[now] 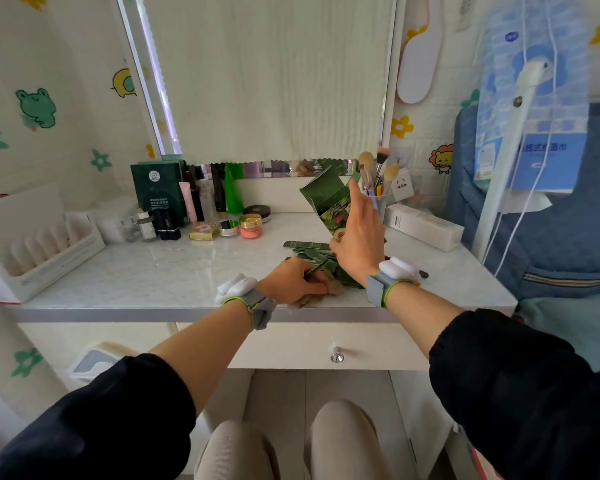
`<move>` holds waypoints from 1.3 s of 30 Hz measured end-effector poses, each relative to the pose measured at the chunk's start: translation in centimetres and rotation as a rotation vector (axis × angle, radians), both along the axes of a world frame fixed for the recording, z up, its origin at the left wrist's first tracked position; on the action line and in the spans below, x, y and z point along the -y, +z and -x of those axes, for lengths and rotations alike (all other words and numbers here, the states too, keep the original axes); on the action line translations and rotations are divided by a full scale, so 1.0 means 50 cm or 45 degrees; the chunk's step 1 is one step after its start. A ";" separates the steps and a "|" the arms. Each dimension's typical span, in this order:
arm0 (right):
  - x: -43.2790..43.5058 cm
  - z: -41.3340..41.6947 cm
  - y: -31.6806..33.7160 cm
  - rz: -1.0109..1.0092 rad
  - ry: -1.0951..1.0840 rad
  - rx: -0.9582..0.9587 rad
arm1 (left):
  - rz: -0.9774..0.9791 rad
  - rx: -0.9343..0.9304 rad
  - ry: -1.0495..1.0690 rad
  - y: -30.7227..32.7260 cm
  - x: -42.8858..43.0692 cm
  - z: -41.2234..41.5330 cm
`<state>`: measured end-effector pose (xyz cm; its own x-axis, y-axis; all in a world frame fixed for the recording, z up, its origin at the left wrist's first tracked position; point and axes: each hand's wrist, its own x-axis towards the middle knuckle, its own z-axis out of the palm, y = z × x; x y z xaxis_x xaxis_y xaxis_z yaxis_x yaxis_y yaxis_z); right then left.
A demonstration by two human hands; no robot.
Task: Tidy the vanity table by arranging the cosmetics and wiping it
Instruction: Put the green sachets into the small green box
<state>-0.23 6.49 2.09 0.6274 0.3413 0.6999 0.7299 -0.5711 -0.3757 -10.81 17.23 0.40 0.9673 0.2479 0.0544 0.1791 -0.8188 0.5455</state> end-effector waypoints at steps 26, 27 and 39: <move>-0.023 -0.039 -0.015 -0.039 0.013 -0.052 | 0.068 0.060 0.332 -0.018 -0.143 -0.057; -0.024 -0.038 -0.014 -0.041 0.011 -0.052 | 0.077 0.039 0.339 -0.015 -0.141 -0.054; -0.020 -0.046 0.006 -0.092 -0.006 -0.007 | 0.141 0.167 0.440 0.007 -0.120 -0.063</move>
